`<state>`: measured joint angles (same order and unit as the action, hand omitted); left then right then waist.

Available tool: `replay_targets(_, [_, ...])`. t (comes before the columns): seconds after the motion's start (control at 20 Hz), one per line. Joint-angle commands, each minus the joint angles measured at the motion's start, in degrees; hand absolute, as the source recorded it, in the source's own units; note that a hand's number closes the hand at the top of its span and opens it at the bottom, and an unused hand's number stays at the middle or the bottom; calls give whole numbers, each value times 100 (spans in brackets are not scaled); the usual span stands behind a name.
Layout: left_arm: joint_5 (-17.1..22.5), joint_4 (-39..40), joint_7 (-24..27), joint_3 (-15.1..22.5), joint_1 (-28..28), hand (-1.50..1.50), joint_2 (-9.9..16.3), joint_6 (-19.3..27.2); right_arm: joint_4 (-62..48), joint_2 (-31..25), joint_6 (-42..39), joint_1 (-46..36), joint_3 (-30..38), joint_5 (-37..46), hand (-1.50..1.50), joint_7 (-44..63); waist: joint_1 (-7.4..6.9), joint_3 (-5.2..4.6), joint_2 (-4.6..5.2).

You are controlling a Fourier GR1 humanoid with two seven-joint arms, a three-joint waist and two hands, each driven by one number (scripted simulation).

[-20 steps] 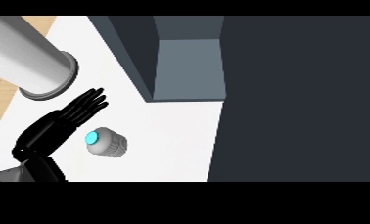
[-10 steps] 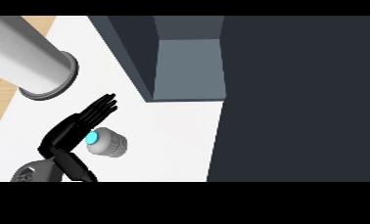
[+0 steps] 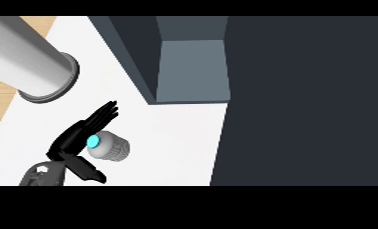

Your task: Pick up the bottled water, place it into the cabinet and close the cabinet

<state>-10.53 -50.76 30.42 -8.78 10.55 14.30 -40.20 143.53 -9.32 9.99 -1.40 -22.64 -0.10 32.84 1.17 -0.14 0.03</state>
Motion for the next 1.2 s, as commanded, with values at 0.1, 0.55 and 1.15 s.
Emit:
replay_targets(0.1, [-254,940,1049,296,408,-150,-89,-90,584,-39,36,262,-214,268,-150,8,4,4,3])
replay_targets(0.55, [-21,1799,1506,395,729,-150,-86,-155,778,-151,127,374,-214,297,-150,10,65,-2,0])
replay_targets(1.15, [146,2533,1663,645,1073,150,-138,-447,663,-183,211,522,85,34,-150,-207,45,1,4])
